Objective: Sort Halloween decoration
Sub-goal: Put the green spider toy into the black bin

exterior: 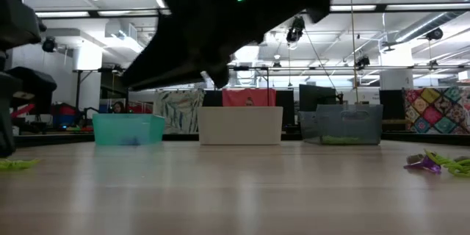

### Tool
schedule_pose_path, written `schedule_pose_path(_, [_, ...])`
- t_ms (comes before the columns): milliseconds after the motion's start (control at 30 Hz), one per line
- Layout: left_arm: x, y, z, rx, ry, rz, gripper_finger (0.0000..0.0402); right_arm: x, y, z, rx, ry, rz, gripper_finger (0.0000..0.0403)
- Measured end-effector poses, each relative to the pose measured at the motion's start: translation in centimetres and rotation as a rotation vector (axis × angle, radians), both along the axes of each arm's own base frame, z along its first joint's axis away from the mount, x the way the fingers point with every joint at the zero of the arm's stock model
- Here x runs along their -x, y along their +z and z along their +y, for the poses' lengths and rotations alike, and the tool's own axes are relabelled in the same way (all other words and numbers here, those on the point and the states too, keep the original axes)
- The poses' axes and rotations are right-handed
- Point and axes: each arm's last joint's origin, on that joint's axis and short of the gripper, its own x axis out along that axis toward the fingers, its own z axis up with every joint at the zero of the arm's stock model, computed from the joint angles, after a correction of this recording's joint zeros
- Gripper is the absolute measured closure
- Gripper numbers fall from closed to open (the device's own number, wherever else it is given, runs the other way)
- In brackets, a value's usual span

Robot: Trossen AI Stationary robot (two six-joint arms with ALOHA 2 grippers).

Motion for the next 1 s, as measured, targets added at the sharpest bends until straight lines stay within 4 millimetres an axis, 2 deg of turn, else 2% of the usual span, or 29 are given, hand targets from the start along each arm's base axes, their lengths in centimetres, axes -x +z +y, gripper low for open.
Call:
schedule_pose_path(233, [-0.3,-1.3,-0.3,-0.019,0.008,-0.004,0.0402,-3.4,-1.2,0.1,-0.014,-0.003,-0.024,0.0344])
schedule_pose_path(500, [-0.4,-1.6,-0.4,-0.018,0.031,-0.006,0.0402,-5.1,-2.4,-0.2,-0.148,-0.004,-0.001,0.0339])
schedule_pose_path(867, [-0.4,-1.6,-0.4,-0.018,0.039,-0.025,0.0402,-5.0,-2.6,-0.5,-0.256,-0.018,0.024,0.0234])
schedule_pose_path(1000, [-0.5,-1.6,-0.4,-0.023,0.048,-0.041,0.0402,-5.1,-2.6,-0.5,-0.258,-0.017,0.018,0.0212])
